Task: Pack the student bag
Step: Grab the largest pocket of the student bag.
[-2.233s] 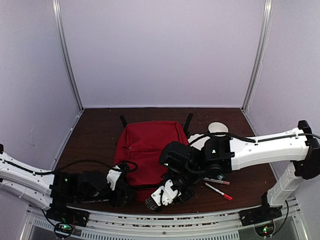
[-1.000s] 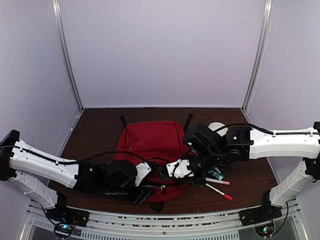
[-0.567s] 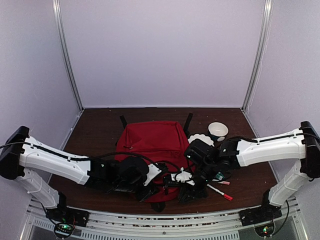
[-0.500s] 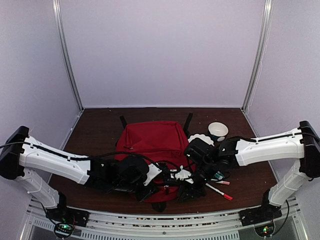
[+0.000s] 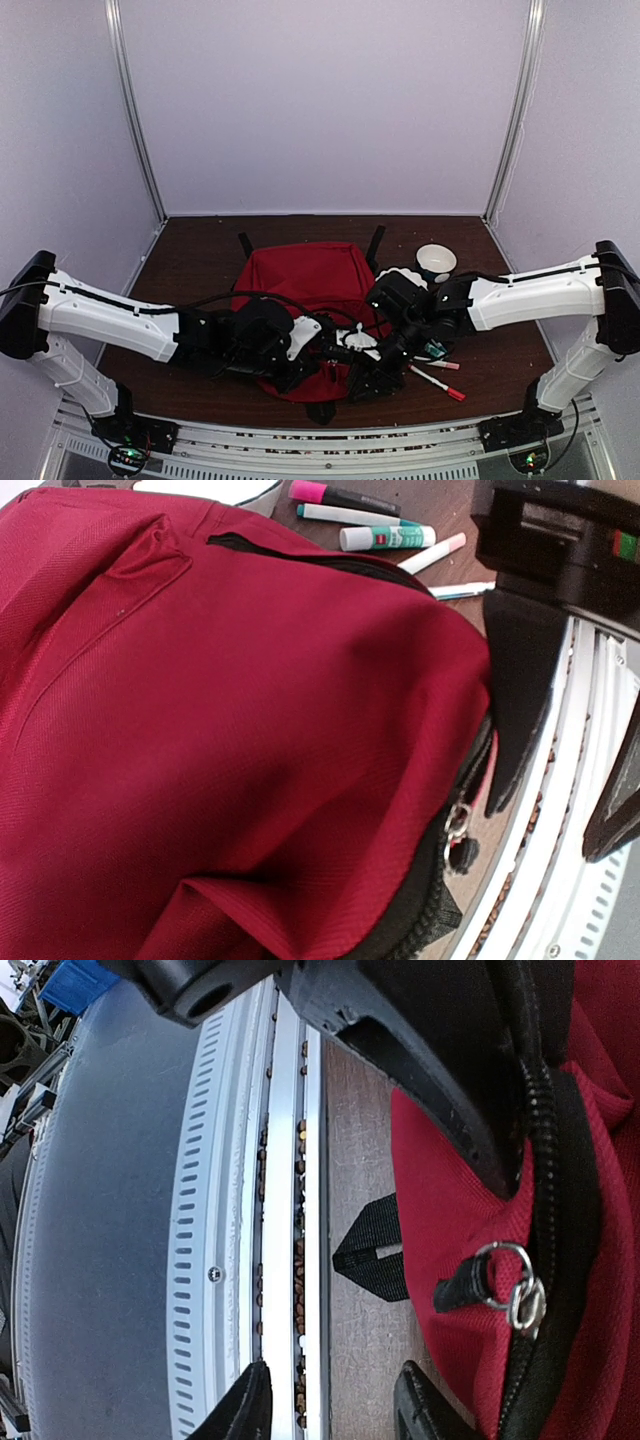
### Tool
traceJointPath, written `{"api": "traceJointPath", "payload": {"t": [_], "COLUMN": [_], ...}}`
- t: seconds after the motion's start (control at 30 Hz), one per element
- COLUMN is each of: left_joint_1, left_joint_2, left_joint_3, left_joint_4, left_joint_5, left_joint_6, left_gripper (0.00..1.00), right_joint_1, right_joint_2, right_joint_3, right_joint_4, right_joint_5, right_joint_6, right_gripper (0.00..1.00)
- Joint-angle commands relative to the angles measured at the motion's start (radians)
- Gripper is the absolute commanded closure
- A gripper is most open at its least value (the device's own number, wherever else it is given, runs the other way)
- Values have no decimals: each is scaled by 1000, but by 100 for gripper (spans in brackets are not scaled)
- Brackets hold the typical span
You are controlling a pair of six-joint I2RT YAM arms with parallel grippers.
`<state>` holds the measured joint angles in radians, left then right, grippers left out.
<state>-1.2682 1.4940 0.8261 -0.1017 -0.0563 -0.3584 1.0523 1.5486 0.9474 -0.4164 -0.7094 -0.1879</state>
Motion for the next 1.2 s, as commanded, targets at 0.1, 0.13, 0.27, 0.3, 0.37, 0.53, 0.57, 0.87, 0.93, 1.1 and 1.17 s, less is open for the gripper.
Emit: {"api": "traceJointPath", "payload": {"t": [0.1, 0.13, 0.27, 0.3, 0.37, 0.53, 0.57, 0.87, 0.93, 1.1, 1.17], "left_joint_1": [-37, -37, -37, -37, -37, -37, -37, -37, -35, -4, 4], "left_joint_2": [-63, -62, -40, -34, -27, -37, -40, -133, -135, -110, -107], "left_joint_3": [-7, -6, 19, 24, 30, 13, 7, -104, -105, -116, -130], "left_joint_4": [230, 234, 231, 231, 234, 257, 262, 366, 382, 483, 537], "left_joint_5": [205, 215, 269, 277, 283, 284, 283, 230, 189, 176, 165], "left_joint_6": [12, 10, 7, 4, 2, -7, -11, -84, -96, -183, -220], "left_gripper": [100, 100, 100, 100, 100, 100, 100, 100, 100, 100, 100], "right_joint_1": [-68, -69, -72, -74, -77, -115, -125, -159, -159, -158, -159], "right_joint_2": [-10, -12, -2, 1, 9, 31, 34, -65, -65, -72, -69], "right_joint_3": [36, 41, 61, 64, 70, 76, 76, 34, 36, 66, 91], "right_joint_4": [146, 149, 169, 174, 190, 227, 236, 192, 178, 118, 88], "right_joint_5": [49, 47, 35, 34, 39, 59, 60, 59, 29, 35, 14], "right_joint_6": [127, 131, 167, 179, 198, 282, 298, 261, 241, 207, 205], "right_gripper": [55, 54, 54, 54, 55, 59, 60, 60, 58, 59, 59]}}
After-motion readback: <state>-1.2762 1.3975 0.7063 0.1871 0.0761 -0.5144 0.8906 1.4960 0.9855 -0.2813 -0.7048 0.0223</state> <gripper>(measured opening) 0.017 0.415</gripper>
